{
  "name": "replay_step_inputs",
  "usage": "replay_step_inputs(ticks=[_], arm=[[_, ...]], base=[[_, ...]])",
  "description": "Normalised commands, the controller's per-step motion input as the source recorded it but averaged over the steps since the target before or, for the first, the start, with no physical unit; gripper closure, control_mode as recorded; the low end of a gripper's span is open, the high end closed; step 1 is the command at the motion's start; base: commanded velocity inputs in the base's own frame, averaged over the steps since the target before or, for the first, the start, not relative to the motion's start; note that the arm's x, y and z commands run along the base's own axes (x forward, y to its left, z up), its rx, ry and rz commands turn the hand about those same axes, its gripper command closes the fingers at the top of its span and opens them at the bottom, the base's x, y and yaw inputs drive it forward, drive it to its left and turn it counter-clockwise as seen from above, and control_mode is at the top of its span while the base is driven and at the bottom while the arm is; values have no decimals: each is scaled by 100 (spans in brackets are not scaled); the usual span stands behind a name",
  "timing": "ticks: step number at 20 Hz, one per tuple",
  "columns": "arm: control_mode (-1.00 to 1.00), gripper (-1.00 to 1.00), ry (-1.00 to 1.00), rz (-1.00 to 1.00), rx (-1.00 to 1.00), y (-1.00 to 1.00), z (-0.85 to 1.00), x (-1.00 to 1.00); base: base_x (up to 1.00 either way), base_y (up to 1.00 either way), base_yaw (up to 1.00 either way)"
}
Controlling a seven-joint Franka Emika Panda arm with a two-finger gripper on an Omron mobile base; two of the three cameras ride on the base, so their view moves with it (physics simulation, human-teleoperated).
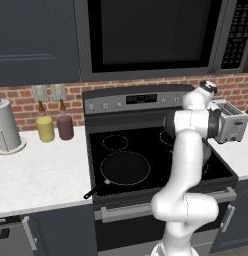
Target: Pick the kettle from the counter and place it on a stove burner. Then turn the burner on.
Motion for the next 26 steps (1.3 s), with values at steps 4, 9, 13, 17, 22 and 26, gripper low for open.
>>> replay_step_inputs(ticks=[4, 9, 13, 17, 22, 26], arm=[[-100, -100, -6, 0, 0, 0, -6, 42], [-100, -100, -5, 0, 0, 0, -1, 47], [-100, -100, -2, 2, -4, -1, -24, 7], [-100, -100, -3, 5, -4, -21, -35, 0], [-100, -100, -1, 2, 0, -19, -4, 1], [-100, -100, 0, 6, 0, -47, -3, 5]], base=[[0, 0, 0], [0, 0, 0], [0, 0, 0], [0, 0, 0], [0, 0, 0], [0, 0, 0]])
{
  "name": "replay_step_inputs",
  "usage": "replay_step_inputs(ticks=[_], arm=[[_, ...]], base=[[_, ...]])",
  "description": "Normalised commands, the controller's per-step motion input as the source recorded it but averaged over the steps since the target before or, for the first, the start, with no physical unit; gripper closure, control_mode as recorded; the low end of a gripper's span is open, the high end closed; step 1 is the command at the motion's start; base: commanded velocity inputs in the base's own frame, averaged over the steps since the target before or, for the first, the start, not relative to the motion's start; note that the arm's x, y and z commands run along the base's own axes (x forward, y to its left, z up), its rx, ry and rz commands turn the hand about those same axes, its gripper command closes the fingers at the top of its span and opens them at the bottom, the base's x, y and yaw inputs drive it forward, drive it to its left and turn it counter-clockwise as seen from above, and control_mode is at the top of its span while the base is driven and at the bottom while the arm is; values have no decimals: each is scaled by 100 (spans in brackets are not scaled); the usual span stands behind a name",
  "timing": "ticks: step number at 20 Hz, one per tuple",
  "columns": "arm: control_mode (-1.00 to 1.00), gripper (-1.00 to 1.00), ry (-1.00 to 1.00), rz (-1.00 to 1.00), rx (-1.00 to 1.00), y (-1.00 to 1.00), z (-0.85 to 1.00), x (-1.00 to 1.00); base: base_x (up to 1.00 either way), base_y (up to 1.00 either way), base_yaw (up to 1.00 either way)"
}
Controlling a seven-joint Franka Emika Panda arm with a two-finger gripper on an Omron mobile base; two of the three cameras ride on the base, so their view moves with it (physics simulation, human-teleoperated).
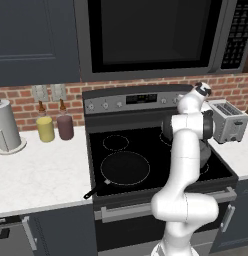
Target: Pick the kettle from the counter and place it on a stove burner. Then turn the burner on.
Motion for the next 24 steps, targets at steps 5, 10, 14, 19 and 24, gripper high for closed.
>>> replay_step_inputs(ticks=[5, 10, 14, 19, 24], arm=[[-100, -100, 0, 1, -2, -16, -20, 0], [-100, -100, 0, 0, -1, -24, -28, -4], [-100, -100, -1, 0, 0, -10, -1, -4], [-100, -100, 0, 6, -11, -8, -44, -37], [-100, -100, 0, 3, -3, -11, -23, -16]], base=[[0, 0, 0], [0, 0, 0], [0, 0, 0], [0, 0, 0], [0, 0, 0]])
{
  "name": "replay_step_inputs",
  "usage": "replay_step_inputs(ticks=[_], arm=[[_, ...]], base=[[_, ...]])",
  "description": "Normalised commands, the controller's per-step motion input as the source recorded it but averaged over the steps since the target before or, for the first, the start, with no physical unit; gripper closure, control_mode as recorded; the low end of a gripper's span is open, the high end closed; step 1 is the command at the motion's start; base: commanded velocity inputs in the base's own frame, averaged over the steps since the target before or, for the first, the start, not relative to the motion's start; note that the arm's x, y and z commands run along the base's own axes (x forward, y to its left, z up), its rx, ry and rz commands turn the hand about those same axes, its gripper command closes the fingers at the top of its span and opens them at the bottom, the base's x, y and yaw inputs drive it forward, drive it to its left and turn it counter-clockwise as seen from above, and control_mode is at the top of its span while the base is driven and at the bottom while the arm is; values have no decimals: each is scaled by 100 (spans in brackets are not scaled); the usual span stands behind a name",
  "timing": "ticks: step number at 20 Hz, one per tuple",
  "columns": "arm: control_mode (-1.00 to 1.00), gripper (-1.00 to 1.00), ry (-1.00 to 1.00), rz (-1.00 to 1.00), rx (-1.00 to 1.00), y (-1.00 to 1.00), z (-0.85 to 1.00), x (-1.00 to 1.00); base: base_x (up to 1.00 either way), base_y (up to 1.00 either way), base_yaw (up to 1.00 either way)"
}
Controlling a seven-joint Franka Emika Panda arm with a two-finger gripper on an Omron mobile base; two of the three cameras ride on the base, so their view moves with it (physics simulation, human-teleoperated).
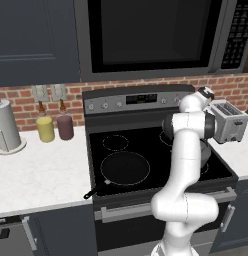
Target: Pick the kettle from the counter and place it on a stove burner. Then turn the burner on.
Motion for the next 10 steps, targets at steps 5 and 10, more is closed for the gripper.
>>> replay_step_inputs(ticks=[5, 10], arm=[[-100, -100, 0, 0, 0, -8, 0, 17], [-100, -100, 0, 0, 1, -8, 0, 21]], base=[[0, 0, 0], [0, 0, 0]])
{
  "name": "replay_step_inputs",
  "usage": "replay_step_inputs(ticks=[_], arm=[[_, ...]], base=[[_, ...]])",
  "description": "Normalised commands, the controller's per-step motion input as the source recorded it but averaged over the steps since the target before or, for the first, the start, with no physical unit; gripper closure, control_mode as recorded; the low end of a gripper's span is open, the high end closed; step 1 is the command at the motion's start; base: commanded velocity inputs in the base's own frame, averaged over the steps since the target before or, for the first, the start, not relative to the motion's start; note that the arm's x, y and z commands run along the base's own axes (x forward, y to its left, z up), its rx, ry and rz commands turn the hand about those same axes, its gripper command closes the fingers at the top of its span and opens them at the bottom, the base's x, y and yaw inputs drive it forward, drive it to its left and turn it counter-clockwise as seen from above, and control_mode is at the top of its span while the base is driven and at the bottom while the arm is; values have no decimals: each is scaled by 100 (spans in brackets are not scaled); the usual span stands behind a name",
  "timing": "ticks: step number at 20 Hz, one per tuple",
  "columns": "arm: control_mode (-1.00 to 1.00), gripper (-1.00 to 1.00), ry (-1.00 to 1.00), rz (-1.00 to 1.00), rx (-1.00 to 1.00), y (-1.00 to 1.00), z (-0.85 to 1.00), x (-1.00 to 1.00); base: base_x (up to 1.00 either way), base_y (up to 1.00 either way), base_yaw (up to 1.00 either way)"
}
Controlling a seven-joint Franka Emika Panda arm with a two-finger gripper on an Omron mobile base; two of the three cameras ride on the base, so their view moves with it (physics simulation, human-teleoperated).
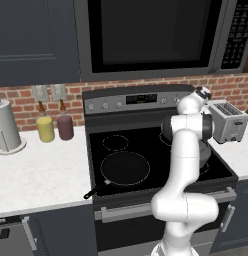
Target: Pick the kettle from the counter and place it on a stove burner. Then turn the burner on.
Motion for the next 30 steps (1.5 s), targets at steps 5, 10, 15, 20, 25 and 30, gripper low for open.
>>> replay_step_inputs(ticks=[5, 10, 15, 20, 25, 30], arm=[[-100, -100, 0, 0, 0, -12, 0, 1], [-100, -100, 0, 0, 1, -16, 0, 5], [-100, -100, 0, 0, 0, 0, 0, 0], [-100, 100, 0, 0, 0, 0, 0, 1], [-100, 100, 0, 0, 0, 0, 0, 13], [-100, 100, 0, 0, 0, 0, 0, 23]], base=[[0, 0, 0], [0, 0, 0], [0, 0, 0], [0, 0, 0], [0, 0, 0], [0, 0, 0]])
